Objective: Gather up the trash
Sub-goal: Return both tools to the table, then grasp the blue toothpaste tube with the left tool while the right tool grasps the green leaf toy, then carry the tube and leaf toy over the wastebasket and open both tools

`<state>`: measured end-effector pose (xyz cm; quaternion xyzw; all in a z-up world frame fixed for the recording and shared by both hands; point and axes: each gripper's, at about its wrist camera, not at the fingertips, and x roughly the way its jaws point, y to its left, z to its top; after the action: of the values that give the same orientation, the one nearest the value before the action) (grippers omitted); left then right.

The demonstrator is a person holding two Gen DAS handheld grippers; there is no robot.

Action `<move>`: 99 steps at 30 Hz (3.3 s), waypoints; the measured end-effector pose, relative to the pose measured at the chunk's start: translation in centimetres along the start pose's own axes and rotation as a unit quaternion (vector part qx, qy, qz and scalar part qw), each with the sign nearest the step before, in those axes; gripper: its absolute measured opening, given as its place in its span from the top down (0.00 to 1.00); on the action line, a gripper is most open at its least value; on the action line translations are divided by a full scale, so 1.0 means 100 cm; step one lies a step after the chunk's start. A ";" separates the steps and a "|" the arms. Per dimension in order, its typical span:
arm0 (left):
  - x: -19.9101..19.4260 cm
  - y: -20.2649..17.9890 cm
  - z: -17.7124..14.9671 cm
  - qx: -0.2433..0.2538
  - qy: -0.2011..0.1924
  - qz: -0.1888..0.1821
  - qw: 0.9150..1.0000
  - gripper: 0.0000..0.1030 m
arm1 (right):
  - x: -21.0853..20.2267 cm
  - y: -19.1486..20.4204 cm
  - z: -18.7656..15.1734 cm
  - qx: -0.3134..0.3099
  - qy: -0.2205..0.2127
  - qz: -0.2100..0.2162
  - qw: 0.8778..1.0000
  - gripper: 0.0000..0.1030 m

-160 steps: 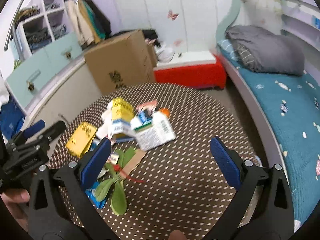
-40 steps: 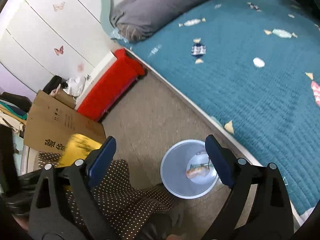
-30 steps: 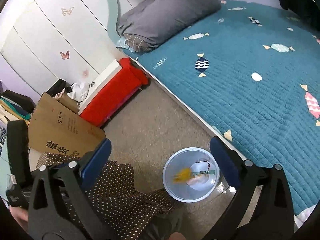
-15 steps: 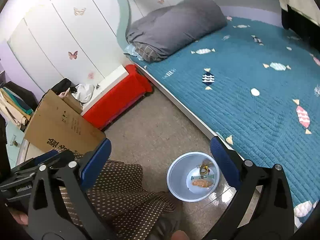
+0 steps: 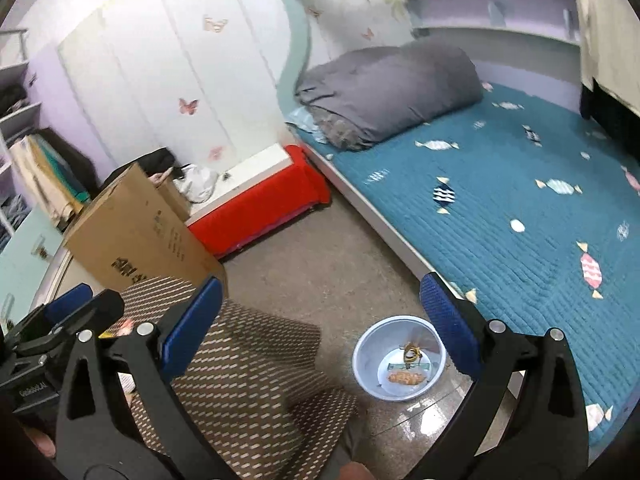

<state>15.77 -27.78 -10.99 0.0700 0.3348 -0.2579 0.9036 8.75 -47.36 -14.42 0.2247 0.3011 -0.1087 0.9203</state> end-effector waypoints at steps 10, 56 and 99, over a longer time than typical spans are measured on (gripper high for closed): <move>-0.076 0.074 -0.042 -0.033 -0.039 0.051 0.997 0.07 | -0.031 0.096 -0.029 -0.079 -0.001 0.062 0.995 0.06; -0.085 0.292 -0.235 -0.175 0.103 0.137 0.969 0.90 | 0.058 0.287 -0.228 -0.334 0.207 0.148 0.908 0.75; -0.068 0.096 -0.027 -0.100 -0.058 0.002 0.993 0.91 | -0.001 0.066 0.028 -0.132 -0.005 0.111 0.985 0.88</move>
<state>14.81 -15.86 -9.12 -0.0344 0.3061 -0.2247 0.9245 12.27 -42.90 -10.04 0.1324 0.2810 0.0341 0.9499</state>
